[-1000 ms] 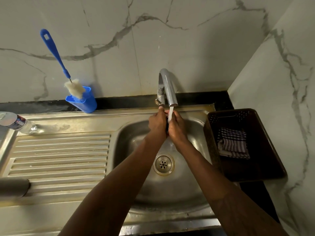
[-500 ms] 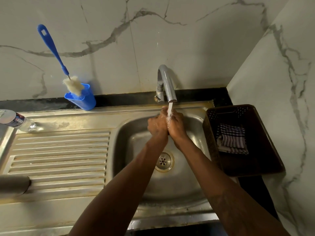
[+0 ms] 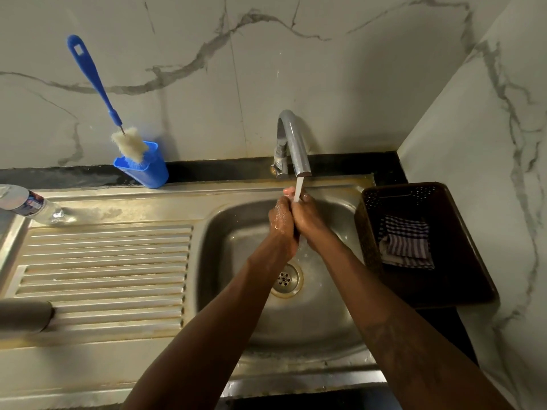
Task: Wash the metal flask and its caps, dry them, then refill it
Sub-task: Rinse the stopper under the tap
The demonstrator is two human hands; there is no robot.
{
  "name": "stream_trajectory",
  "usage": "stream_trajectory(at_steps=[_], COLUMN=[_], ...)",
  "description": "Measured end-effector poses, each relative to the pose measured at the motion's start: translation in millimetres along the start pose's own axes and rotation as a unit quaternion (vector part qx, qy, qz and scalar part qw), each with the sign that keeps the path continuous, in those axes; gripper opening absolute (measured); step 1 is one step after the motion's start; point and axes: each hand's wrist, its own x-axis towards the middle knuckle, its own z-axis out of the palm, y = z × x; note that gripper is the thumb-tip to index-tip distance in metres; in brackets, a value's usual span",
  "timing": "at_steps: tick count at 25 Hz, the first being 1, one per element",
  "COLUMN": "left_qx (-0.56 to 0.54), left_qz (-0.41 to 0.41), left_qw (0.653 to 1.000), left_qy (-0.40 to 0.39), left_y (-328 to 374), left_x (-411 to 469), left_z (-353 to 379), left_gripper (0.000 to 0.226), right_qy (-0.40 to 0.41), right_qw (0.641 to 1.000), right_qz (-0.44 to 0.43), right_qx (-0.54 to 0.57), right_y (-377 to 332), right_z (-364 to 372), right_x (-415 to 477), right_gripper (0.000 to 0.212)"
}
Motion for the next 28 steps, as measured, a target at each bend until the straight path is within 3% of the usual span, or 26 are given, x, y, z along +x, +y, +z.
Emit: stream_trajectory(at_steps=[2,6,10,12,14,16,18,20,24,26,28], left_qx=[0.060,0.168,0.088,0.079,0.125,0.189,0.245,0.280,0.133,0.074,0.088], left_qz=[0.036,0.002,-0.054,-0.020,0.043,0.092,0.073,0.067,0.067,0.072,0.116], left_qw=[0.997,0.983,0.992,0.989,0.987,0.978,0.966,0.957,0.978,0.966,0.955], left_qy=[0.030,0.079,-0.074,-0.121,-0.094,-0.019,0.041,0.046,-0.142,-0.237,-0.257], left_y=[7,13,19,18,13,13,21,23,11,6,3], left_x=[7,15,0,-6,-3,-2,-5,-6,-9,-1,1], left_z=[-7,-21,-14,-12,-15,-16,-13,-10,-19,-30,-33], left_gripper=[0.038,0.037,0.035,0.031,0.034,0.056,0.071,0.072,0.052,0.034,0.057], right_qy=[-0.067,-0.002,0.103,0.136,0.100,0.066,0.068,0.070,0.112,0.101,0.058], right_qw=[0.997,0.997,0.993,0.990,0.990,0.994,0.995,0.989,0.985,0.982,0.972], right_qz=[-0.019,-0.071,-0.059,0.027,0.091,0.090,0.070,0.079,0.070,0.079,0.090], right_qx=[0.020,0.009,-0.028,0.017,0.035,0.010,0.026,0.099,0.111,0.139,0.209], right_y=[3,13,8,-2,-11,-12,-9,-7,-10,-17,-21], right_z=[7,5,-8,-13,-7,5,12,9,-14,-20,-15], right_x=[-11,-7,-2,0,1,5,3,-1,5,7,2], right_gripper=[0.036,0.026,0.019,0.029,0.043,0.055,0.055,0.051,0.039,0.035,0.036])
